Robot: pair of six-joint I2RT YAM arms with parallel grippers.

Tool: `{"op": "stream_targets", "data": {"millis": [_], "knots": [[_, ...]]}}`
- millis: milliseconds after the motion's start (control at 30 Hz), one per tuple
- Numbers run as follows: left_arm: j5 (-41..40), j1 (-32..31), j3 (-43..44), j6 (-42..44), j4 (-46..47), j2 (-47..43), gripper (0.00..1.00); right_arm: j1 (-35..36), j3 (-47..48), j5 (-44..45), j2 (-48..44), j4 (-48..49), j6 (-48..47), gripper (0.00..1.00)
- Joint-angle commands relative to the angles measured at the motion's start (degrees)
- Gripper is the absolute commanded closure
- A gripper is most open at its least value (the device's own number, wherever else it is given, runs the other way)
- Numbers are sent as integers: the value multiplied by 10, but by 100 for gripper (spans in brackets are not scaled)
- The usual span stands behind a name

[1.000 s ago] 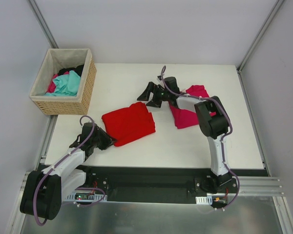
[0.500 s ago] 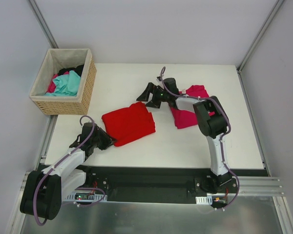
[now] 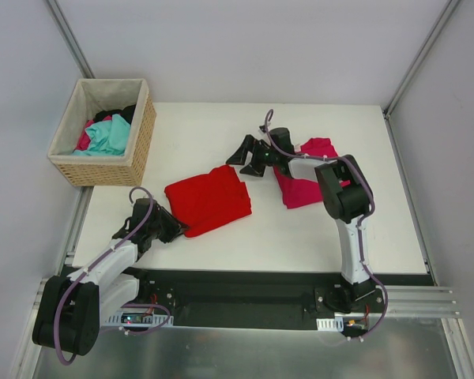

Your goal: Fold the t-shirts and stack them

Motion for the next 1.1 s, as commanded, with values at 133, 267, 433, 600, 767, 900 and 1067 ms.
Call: {"op": "stream_targets", "data": {"millis": [133, 267, 433, 600, 767, 900, 1067], "knots": [[-8, 5, -10, 20, -68, 12, 88, 23, 20, -6, 6, 19, -1, 3], [-8, 5, -12, 19, -69, 11, 88, 28, 24, -4, 9, 17, -1, 3], [-8, 6, -12, 19, -69, 15, 91, 28, 21, 2, 7, 16, -1, 7], [-5, 7, -12, 20, -66, 22, 98, 27, 22, 2, 8, 13, 0, 29], [-4, 9, -16, 20, -63, 24, 99, 28, 21, 7, 11, 11, 0, 49], [-1, 11, -16, 20, -61, 23, 99, 29, 22, 7, 15, 8, 2, 52], [1, 12, -16, 21, -61, 20, 99, 39, 36, 14, 31, -11, -6, 64]]}}
